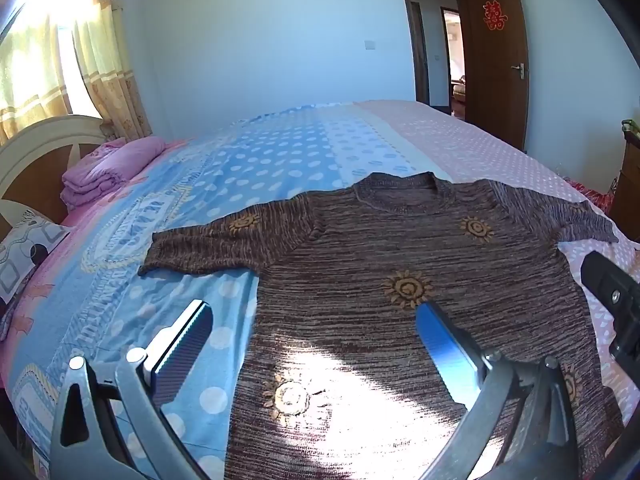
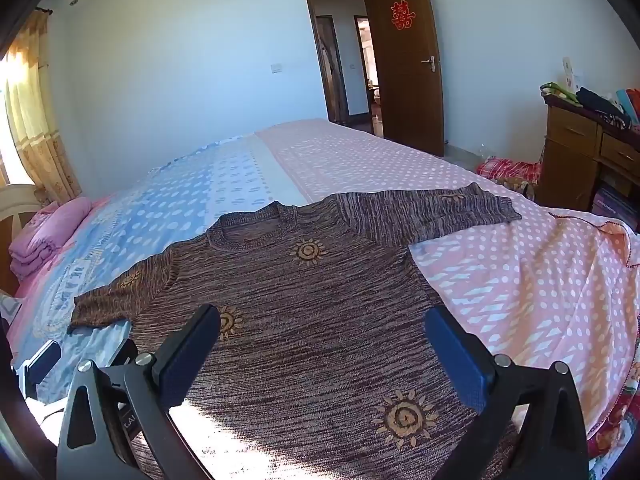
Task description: Fold small clothes
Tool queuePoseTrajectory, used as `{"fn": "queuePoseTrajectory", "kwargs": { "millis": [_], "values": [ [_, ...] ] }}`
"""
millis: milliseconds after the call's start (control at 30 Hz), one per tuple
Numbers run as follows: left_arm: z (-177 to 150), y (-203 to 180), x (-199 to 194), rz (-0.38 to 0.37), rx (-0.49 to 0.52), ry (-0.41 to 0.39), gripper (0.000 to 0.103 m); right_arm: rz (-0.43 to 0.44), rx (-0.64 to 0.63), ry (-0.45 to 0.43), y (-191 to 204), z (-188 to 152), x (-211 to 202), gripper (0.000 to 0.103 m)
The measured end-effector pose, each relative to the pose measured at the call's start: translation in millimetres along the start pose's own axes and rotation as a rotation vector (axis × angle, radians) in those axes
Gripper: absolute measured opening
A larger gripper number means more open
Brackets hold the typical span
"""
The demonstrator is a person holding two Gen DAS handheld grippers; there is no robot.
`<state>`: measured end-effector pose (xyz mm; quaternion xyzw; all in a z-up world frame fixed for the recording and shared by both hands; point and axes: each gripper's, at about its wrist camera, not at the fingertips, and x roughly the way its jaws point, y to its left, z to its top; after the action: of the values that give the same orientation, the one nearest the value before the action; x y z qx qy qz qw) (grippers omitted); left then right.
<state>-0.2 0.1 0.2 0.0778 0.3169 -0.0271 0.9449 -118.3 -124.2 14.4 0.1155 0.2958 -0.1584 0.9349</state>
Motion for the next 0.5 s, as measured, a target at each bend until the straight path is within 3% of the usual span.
{"fn": "queuePoseTrajectory", "kwargs": {
  "millis": [500],
  "values": [
    [2.1, -0.5, -1.8, -0.001, 0.003, 0.001, 0.103, -0.007, 0.005, 0.008, -3.2, -1.3, -0.3, 0.102]
  ]
}}
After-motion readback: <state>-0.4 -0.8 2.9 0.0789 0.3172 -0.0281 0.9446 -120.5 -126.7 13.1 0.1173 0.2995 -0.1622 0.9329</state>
